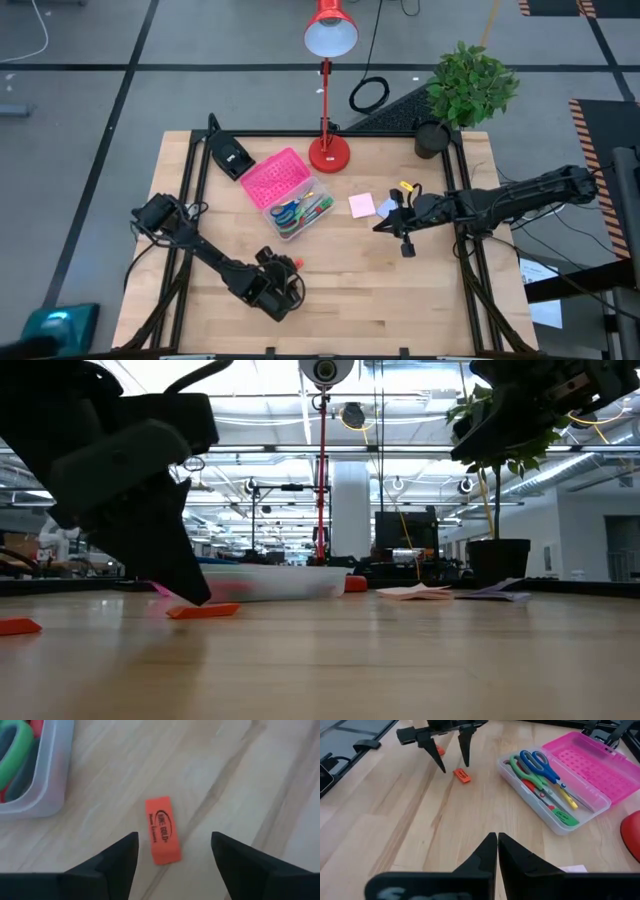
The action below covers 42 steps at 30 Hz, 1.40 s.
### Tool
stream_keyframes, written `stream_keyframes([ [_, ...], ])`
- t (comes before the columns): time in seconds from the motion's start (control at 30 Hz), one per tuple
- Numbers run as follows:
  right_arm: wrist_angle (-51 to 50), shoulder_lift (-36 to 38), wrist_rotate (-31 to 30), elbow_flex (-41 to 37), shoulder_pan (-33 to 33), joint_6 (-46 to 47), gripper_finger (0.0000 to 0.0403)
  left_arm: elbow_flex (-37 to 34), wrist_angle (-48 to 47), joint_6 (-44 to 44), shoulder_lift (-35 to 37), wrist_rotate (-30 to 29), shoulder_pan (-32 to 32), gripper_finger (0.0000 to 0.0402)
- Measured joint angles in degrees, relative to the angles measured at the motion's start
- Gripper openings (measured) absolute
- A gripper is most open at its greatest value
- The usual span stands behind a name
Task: Pack school essentials
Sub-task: Put the top orange eraser into the pink supply box
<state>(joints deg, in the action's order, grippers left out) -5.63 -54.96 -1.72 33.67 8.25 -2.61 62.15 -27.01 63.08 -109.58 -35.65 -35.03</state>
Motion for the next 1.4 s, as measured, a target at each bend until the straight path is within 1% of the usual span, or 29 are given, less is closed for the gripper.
stream_keyframes([
  [0.37, -0.16, 0.0, 0.02, 0.0, 0.0, -0.52, 0.0008, 0.02, -0.91, 1.98, 0.0, 2.04, 0.74, 0.0189],
  [0.67, -0.58, 0.0, 0.04, 0.0, 0.0, -1.27, 0.0008, 0.24, 0.64, 3.54, -3.25, 0.93, 0.83, 0.0148],
  [0.87, -0.65, 0.0, 0.04, 0.0, 0.0, -1.53, 0.0008, 0.2, 0.75, 3.31, -3.37, 0.66, 0.83, 0.0102],
  [0.97, -0.67, 0.0, 0.04, 0.0, 0.0, -1.53, 0.0008, 0.17, 0.64, 3.33, -3.43, 0.67, 0.83, 0.0086],
  [1.2, -0.67, 0.0, 0.07, 0.0, 0.0, -1.53, 0.0008, 0.04, 0.91, 2.89, -2.7, 0.89, 0.96, 0.0086],
  [1.4, -0.67, 0.0, 0.07, 0.0, 0.0, -1.53, 0.0008, -0.21, 1.36, -0.54, 0.11, 0.21, 1.9, 0.0087],
])
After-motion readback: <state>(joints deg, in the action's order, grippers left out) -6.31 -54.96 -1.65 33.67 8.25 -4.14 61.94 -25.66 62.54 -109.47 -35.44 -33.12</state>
